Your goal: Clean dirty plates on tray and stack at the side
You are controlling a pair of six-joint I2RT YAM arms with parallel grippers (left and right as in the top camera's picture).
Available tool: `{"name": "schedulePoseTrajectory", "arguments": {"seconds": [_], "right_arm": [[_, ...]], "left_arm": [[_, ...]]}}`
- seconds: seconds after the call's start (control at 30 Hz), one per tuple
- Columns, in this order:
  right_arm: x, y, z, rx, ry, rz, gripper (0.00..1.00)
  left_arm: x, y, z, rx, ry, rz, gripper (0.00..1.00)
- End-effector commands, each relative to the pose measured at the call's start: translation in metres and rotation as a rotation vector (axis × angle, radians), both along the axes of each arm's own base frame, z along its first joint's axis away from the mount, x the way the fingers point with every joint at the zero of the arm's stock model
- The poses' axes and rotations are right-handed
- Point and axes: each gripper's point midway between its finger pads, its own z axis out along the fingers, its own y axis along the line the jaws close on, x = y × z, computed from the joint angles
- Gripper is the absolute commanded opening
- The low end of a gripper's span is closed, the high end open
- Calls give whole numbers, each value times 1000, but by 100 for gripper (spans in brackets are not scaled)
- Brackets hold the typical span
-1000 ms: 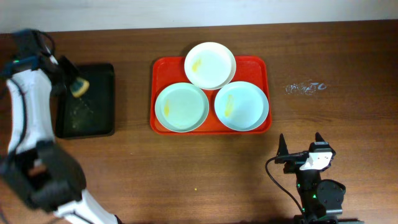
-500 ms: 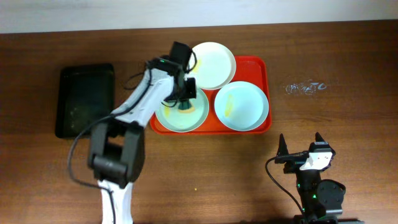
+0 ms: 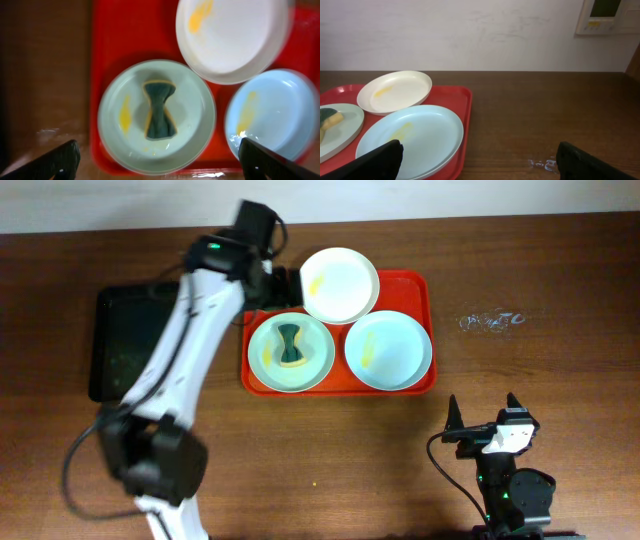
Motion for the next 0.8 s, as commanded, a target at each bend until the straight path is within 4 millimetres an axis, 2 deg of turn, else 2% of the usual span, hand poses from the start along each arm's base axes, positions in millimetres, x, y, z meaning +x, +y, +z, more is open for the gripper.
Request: {"name": "schedulePoseTrajectory", "arguments": {"seconds": [0.0,0.07,0.13,0.27,0.3,0.33,0.4,0.43,0.47,0.5,0.53,0.57,0.63,0.67,0.7,0.73,0.77], "right_arm": [[0,0,-3,7,4,0,99],[0,0,-3,7,4,0,99],[0,1,-3,7,4,0,99],[0,1,-3,8,1,3,99],[-2,27,0,146,3,144,99],[-10,59,4,359,36,320,99],[-36,107,9,675,186,605,99],[-38,109,18,775,190,623,99],[-39,110,34,859,163,644,99],[-52,110,89,857,-44,756,99],[-80,102,153,761,-356,841,99],[-98,88,190,744,-540,828,99],[-117,62,251,765,-715,714,99],[-125,59,287,642,-716,628,99],[-124,60,304,516,-670,555,99],[-108,56,315,330,-500,416,99],[-79,37,299,302,-229,234,99]], "left_arm": [[-36,51,52,88,-35,89,99],[-58,77,46,148,55,132,99],[-70,95,35,166,132,168,99],[-77,115,14,167,202,228,100],[-81,109,4,99,243,223,99],[-81,104,-2,41,262,223,99],[-81,109,-14,27,279,239,99],[-85,109,-19,30,298,239,99],[-87,109,-21,33,308,239,99],[-90,110,-25,36,324,239,100],[-92,110,-28,38,333,239,99],[-92,110,-28,38,334,239,99],[-92,110,-28,37,333,239,99],[-92,110,-28,38,334,239,99],[-92,110,-28,38,334,239,99],[-92,110,-28,38,334,239,99],[-92,110,-28,37,333,239,99]]}}
